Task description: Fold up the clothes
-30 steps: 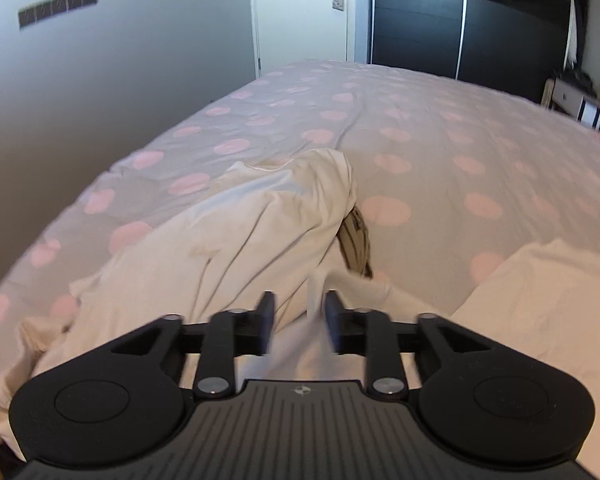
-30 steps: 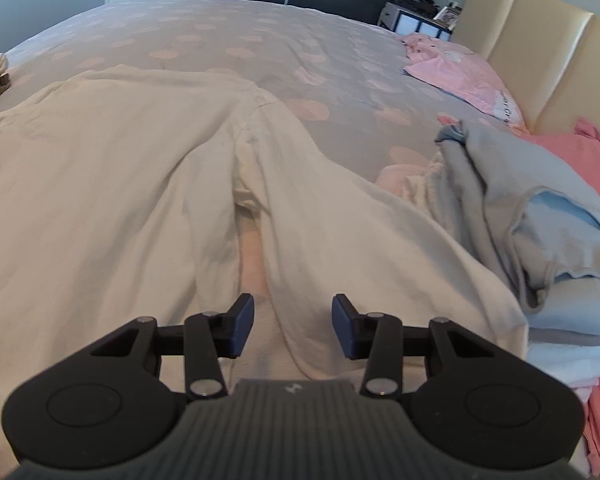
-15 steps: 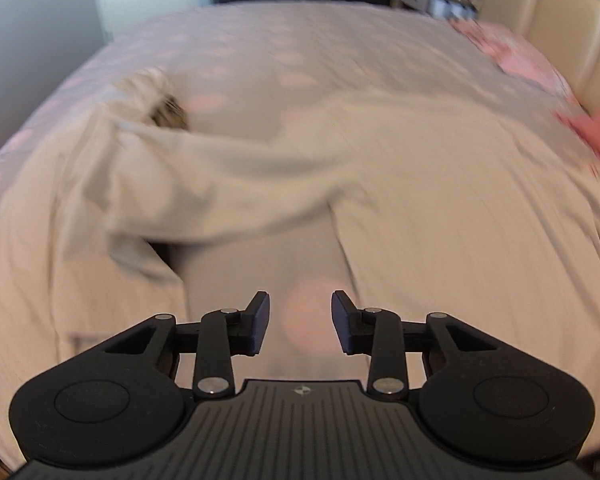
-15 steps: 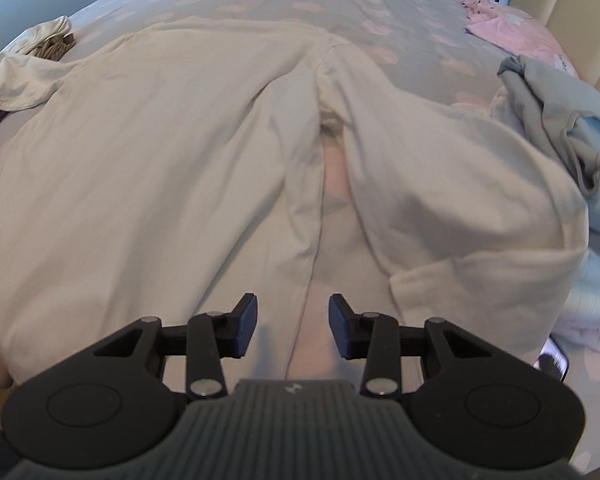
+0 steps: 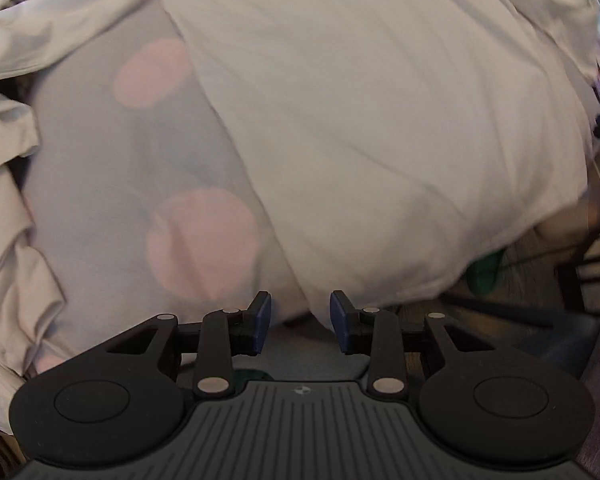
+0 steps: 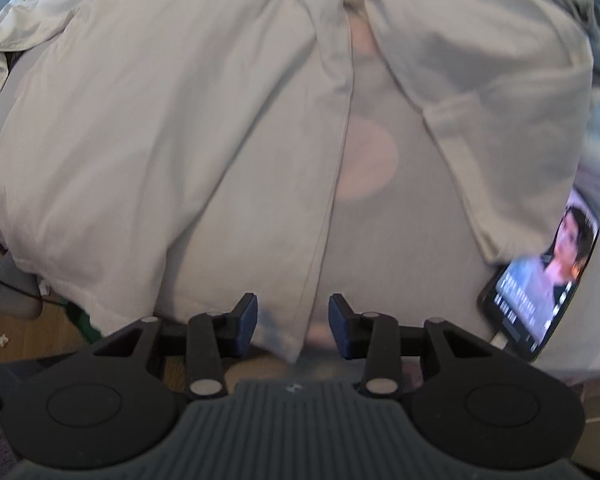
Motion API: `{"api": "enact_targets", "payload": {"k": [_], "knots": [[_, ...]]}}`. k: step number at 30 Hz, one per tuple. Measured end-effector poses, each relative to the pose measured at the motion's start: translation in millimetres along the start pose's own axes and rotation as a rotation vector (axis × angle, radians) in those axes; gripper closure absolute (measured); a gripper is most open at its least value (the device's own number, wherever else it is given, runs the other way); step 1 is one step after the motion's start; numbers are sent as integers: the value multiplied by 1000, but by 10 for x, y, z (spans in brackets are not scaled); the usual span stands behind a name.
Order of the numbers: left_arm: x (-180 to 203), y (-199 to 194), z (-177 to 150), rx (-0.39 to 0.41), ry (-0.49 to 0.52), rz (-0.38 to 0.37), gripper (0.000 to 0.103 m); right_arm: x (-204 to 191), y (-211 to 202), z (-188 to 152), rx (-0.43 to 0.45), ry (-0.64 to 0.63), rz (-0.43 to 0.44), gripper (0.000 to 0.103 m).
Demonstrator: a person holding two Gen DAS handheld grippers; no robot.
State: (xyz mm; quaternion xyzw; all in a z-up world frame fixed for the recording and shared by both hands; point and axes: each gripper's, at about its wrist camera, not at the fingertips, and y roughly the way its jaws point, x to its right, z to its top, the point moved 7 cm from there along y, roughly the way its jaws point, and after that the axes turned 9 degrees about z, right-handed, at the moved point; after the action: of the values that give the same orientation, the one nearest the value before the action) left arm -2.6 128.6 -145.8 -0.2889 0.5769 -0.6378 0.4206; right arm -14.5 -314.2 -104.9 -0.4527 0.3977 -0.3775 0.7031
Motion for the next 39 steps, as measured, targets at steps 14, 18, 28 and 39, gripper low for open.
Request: {"api": "enact_targets", "payload": {"k": [14,18,28,39], "knots": [[59,125,8,-36,-16,-18,72,145,227,-200,-88,84,25,98],[85,111,2,-39,-5,-41,68,263,89,-279,-98,102,-7,98],[121,127,-34,-42,12,-66,54,365,33,-334,-135,72,-98,98],[212,319,-185,-197,67,-22,55,489,-77,-351,-178,33,-184,97]]}}
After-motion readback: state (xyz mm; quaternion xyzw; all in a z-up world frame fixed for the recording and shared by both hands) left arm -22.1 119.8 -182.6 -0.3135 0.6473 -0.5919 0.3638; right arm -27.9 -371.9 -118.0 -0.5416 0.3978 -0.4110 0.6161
